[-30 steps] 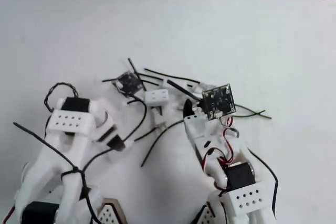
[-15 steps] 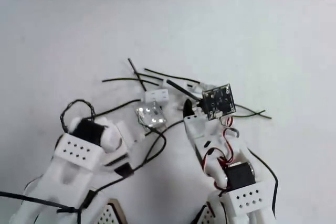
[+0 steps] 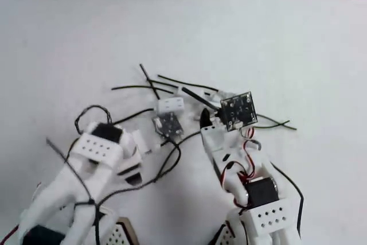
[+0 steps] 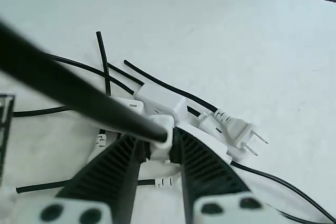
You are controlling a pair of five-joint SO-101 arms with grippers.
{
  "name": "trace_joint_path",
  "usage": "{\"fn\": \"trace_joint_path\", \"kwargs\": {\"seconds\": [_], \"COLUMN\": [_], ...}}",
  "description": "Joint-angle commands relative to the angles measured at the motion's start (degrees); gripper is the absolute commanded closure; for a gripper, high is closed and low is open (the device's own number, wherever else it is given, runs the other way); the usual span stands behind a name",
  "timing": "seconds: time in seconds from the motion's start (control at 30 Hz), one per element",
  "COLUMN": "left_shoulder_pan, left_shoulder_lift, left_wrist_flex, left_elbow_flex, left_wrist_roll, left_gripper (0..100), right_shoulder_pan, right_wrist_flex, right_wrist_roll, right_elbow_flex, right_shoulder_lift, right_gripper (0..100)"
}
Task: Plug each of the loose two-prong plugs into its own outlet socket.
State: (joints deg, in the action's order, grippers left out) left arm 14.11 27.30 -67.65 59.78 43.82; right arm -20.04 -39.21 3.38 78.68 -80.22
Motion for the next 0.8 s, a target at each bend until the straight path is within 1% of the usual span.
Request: {"fn": "trace_joint_path", "kwargs": {"seconds": [0.0,0.13,0.33,0.47,0.67,0.77], "left_shoulder_pan": [-3.47,-3.91,-3.65,-3.82,-3.38,-3.38], "left_shoulder_lift": [-8.31,-8.84,-9.19,-9.19,-8.92,-8.92], "left_wrist_flex": [2.11,2.73,4.75,6.33,13.01,16.26], "left_elbow_flex": [-3.6,-3.78,-3.43,-3.43,-3.96,-3.96], "left_wrist_roll": [0.88,0.79,0.62,-3.87,-9.41,-10.9], "left_gripper": [74,74,81,84,91,94], "right_shoulder_pan": [0.4,0.48,0.57,0.57,0.57,0.57], "right_wrist_flex": [0.92,0.92,0.92,0.92,0.92,0.92], "right_wrist_roll": [-0.09,-0.09,-0.09,-0.09,-0.09,-0.09], "right_elbow_flex": [-0.53,-0.53,-0.53,-0.53,-0.53,-0.53], "right_shoulder_lift": [-0.22,-0.22,-0.22,-0.22,-0.22,-0.22], "right_gripper": [98.1,98.1,98.1,98.1,98.1,98.1]}}
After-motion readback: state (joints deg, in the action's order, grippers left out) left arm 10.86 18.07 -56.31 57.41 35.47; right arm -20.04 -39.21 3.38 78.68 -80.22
